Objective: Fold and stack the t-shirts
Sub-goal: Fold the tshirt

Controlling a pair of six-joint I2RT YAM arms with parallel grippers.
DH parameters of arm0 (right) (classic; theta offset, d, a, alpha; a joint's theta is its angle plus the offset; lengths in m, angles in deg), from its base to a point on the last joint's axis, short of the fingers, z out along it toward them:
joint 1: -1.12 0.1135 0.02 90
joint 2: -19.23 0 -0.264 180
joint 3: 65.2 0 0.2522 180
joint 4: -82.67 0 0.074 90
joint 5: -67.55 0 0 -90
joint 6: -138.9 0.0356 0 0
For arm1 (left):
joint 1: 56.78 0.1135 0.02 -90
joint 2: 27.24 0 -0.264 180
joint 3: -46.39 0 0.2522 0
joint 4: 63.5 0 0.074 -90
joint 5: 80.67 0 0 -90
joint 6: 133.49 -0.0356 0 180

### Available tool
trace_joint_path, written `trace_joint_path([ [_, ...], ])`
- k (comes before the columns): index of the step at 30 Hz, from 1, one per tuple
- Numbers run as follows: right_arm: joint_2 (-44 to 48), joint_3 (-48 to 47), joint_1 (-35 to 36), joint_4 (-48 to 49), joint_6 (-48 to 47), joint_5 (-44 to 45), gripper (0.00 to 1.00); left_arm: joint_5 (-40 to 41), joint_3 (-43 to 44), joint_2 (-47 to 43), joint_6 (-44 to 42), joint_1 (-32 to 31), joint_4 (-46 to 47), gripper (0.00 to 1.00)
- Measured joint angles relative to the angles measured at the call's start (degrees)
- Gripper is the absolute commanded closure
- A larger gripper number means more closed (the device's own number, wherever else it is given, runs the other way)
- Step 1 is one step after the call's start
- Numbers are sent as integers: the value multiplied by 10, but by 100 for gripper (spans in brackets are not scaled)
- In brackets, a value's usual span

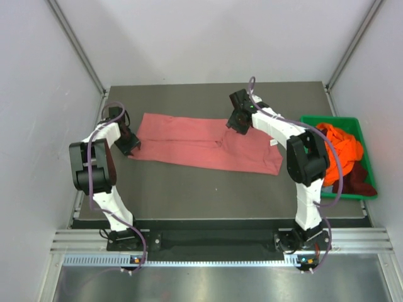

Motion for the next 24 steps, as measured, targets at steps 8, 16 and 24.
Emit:
trace_joint_path([
  [8,-66,-40,10,16,6,-6,61,17,18,-2,0,0,-5,52],
  [16,-96,-47,14,40,13,-27,67,31,24,-47,-2,0,-9,51],
  [24,-108,-47,21,59,19,-36,100,35,30,-66,-7,0,-9,52],
])
